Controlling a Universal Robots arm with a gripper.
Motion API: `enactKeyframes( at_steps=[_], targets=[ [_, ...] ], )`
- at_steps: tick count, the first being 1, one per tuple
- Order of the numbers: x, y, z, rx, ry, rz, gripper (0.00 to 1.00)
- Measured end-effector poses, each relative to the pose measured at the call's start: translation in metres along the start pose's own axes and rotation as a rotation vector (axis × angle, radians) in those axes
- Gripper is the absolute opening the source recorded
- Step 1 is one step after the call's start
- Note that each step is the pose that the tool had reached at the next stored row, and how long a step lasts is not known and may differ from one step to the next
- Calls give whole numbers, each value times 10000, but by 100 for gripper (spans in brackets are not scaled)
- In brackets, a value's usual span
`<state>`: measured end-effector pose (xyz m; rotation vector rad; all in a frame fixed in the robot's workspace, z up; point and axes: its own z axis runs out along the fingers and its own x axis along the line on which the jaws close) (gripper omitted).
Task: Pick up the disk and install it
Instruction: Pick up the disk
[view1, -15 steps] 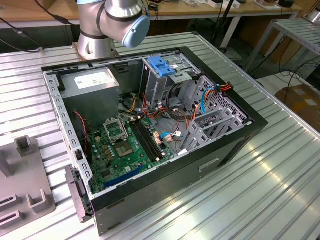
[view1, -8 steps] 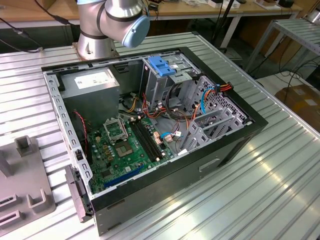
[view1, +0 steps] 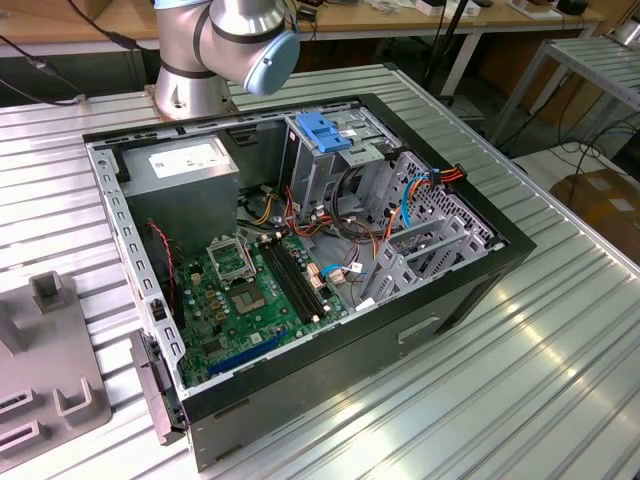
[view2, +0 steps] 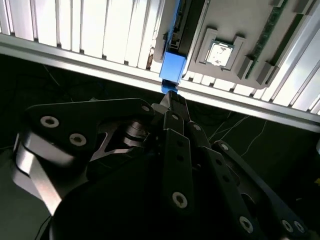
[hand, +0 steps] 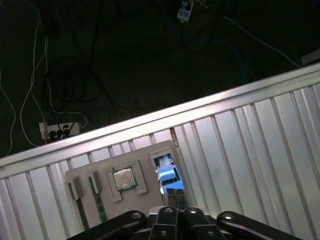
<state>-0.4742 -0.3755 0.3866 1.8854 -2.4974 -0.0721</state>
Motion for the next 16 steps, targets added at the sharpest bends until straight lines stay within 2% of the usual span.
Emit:
enactKeyframes(
  at_steps=[3, 5, 16],
  targets=[
    [0, 0, 1, -9, 31, -532, 11],
    [0, 0, 1, -11, 37, -668, 11],
    [0, 0, 1, -11, 38, -682, 11]
  ],
)
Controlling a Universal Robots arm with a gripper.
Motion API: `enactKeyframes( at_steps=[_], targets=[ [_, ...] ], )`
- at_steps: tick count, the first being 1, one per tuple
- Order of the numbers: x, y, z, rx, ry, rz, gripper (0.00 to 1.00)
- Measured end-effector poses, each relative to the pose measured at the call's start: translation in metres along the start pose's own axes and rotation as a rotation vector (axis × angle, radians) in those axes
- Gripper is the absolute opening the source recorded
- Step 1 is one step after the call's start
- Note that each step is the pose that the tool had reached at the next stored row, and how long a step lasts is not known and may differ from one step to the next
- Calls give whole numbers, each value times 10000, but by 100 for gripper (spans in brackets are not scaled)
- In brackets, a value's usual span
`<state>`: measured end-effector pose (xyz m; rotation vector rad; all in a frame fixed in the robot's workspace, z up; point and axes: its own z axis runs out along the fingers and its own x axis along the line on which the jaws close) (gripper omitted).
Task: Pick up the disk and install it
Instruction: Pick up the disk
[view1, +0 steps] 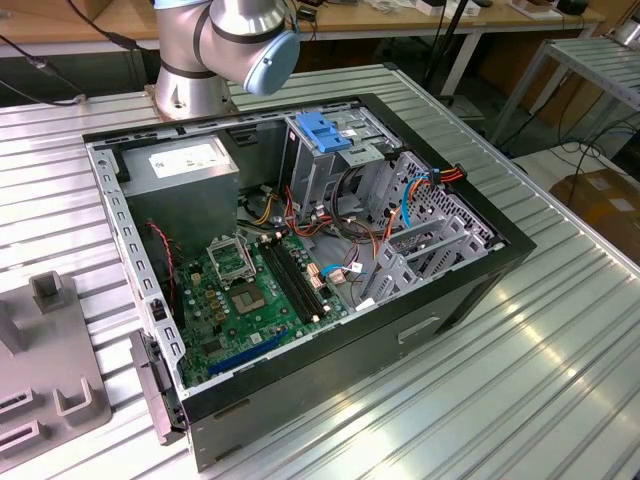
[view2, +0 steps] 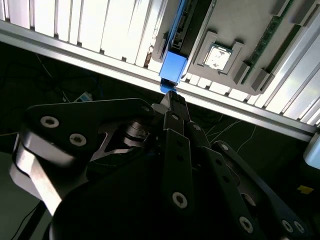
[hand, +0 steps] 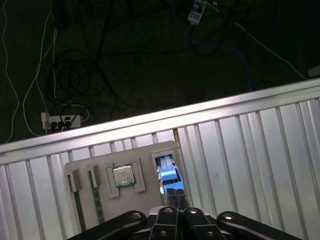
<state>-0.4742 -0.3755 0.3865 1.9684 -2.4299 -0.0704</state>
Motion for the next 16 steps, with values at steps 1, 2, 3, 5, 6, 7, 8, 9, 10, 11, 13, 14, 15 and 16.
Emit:
enactKeyframes(
  at_steps=[1, 2, 3, 5, 6, 7, 8, 9, 10, 11, 13, 14, 15, 16],
  targets=[
    [0, 0, 0, 0, 0, 0, 11],
    [0, 0, 0, 0, 0, 0, 11],
    [0, 0, 0, 0, 0, -2, 11],
    [0, 0, 0, -1, 3, -46, 11],
    [0, 0, 0, -1, 5, -121, 11],
    [0, -1, 1, -4, 12, -287, 11],
    [0, -1, 1, -8, 20, -465, 11],
    [0, 0, 1, -11, 29, -662, 11],
    [0, 0, 2, -14, 36, -835, 11],
    [0, 0, 3, -17, 44, -1027, 11],
    [-1, 0, 8, -12, 106, -1489, 11],
    [0, 0, 8, 16, 138, -1539, 11],
    [0, 0, 9, 79, 186, -1550, 11],
    [0, -1, 10, 155, 232, -1550, 11]
  ],
)
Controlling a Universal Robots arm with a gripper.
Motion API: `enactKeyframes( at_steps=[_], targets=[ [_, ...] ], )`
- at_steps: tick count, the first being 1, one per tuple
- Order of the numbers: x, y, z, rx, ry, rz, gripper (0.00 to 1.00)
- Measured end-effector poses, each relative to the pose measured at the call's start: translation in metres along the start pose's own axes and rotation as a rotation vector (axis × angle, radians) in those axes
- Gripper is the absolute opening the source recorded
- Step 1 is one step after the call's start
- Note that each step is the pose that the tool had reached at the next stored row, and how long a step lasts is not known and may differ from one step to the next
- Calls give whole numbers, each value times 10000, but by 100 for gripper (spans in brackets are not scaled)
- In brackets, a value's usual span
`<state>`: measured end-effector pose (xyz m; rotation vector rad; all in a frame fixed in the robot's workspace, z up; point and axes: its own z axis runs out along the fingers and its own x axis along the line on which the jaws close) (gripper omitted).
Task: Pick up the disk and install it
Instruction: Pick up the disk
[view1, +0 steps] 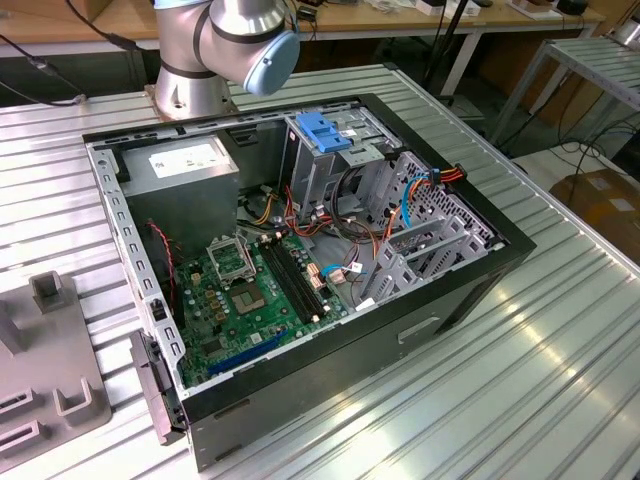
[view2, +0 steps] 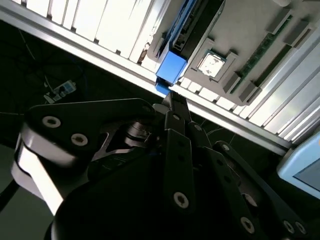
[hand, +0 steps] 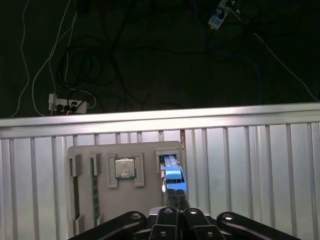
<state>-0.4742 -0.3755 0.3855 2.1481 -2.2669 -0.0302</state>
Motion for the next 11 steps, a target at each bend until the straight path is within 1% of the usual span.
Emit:
enactKeyframes(
  at_steps=[1, 2, 4, 6, 7, 8, 9, 10, 11],
  targets=[
    [0, 0, 4, 76, 51, 1, 11],
    [1, -1, 13, 108, 59, 1, 11],
    [1, -2, 42, 122, 59, 0, 11],
    [-1, -8, 76, 122, 61, 1, 24],
    [-1, -18, 97, 123, 62, 0, 24],
    [-1, -27, 112, 125, 63, -1, 29],
    [-4, -66, 140, 124, 65, 7, 36],
    [-5, -90, 162, 124, 63, 62, 42],
    [-6, -109, 180, 121, 62, 114, 42]
  ],
)
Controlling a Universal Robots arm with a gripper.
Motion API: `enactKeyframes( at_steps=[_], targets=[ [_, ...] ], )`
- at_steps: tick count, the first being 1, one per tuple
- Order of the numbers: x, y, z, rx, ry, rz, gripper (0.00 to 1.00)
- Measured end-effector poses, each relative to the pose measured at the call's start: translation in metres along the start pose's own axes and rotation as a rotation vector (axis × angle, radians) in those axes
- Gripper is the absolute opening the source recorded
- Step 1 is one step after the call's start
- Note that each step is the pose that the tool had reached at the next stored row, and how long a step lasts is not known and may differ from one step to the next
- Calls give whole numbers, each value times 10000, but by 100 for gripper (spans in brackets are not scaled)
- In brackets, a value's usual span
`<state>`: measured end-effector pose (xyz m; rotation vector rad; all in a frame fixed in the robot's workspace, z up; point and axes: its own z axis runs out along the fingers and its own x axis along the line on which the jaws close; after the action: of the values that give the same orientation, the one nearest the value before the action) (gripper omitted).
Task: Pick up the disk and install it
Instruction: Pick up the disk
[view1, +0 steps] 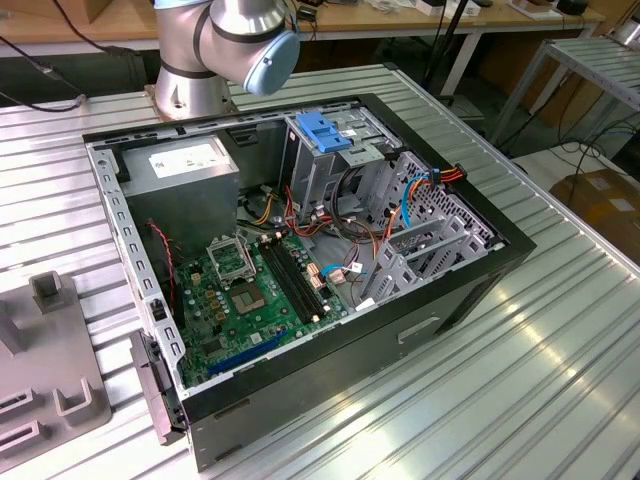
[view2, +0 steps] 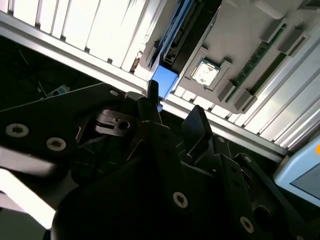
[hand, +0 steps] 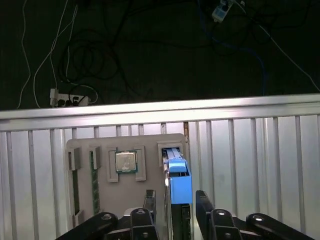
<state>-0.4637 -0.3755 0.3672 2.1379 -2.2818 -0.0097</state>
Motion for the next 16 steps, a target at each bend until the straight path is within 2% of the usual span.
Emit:
enactKeyframes(
  at_steps=[1, 8, 16],
  targets=[
    [-1, -5, 27, -1, -1, 32, 48],
    [-2, -12, 150, 2, -1, 24, 48],
    [-10, 27, 272, 83, -16, -84, 49]
  ],
)
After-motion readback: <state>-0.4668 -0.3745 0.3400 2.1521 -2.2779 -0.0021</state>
